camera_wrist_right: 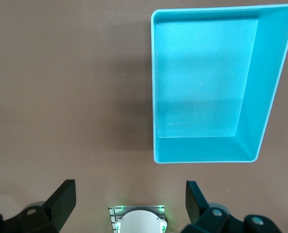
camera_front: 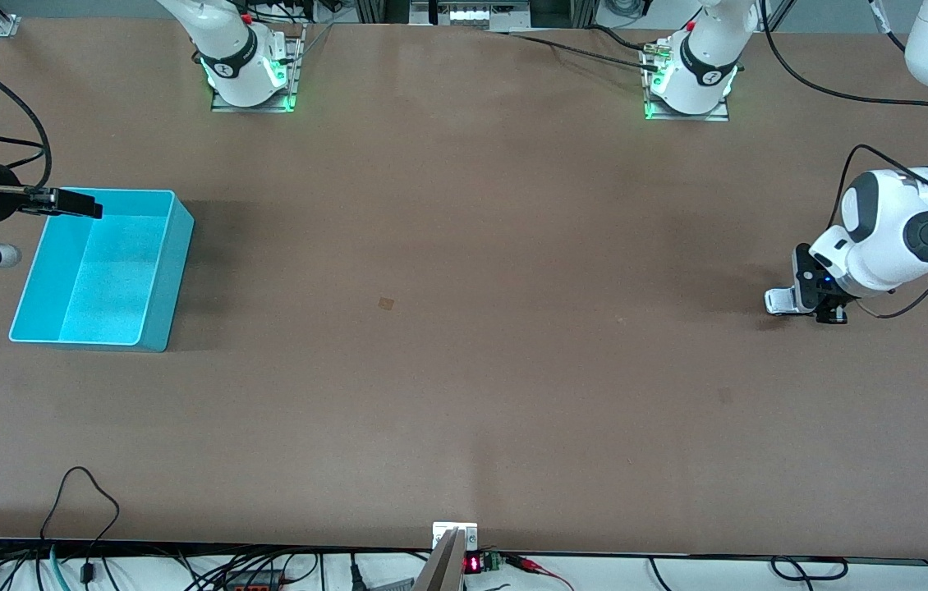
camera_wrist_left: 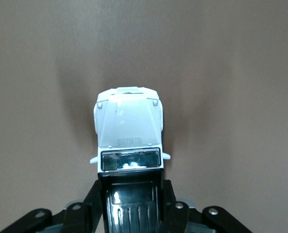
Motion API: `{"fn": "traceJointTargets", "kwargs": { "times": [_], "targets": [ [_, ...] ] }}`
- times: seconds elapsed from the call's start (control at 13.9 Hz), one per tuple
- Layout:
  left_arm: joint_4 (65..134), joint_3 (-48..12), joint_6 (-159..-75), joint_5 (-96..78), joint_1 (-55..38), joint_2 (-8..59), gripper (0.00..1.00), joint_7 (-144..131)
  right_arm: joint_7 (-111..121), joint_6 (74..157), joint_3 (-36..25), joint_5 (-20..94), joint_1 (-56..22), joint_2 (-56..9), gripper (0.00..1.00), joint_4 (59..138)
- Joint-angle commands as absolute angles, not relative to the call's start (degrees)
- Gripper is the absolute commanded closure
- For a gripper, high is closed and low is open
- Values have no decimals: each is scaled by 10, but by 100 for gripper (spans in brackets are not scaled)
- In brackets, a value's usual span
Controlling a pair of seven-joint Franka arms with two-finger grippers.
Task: Wind and store white jeep toy
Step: 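Keep dragging the jeep backward along the table with the left gripper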
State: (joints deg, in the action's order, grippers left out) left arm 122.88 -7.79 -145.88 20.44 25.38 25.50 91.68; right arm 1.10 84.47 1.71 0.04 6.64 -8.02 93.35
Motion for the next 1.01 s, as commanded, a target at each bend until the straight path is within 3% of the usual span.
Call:
{"fn": "traceJointTargets", "kwargs": {
  "times": [0.0,0.94],
  "targets": [
    [1216,-81,-1479,227,271,325,91,924,12,837,20,0,70,-78,0,930],
    [1173,-81,-1479,227,314,347,91,998,12,836,20,0,71,-79,0,930]
  ]
}}
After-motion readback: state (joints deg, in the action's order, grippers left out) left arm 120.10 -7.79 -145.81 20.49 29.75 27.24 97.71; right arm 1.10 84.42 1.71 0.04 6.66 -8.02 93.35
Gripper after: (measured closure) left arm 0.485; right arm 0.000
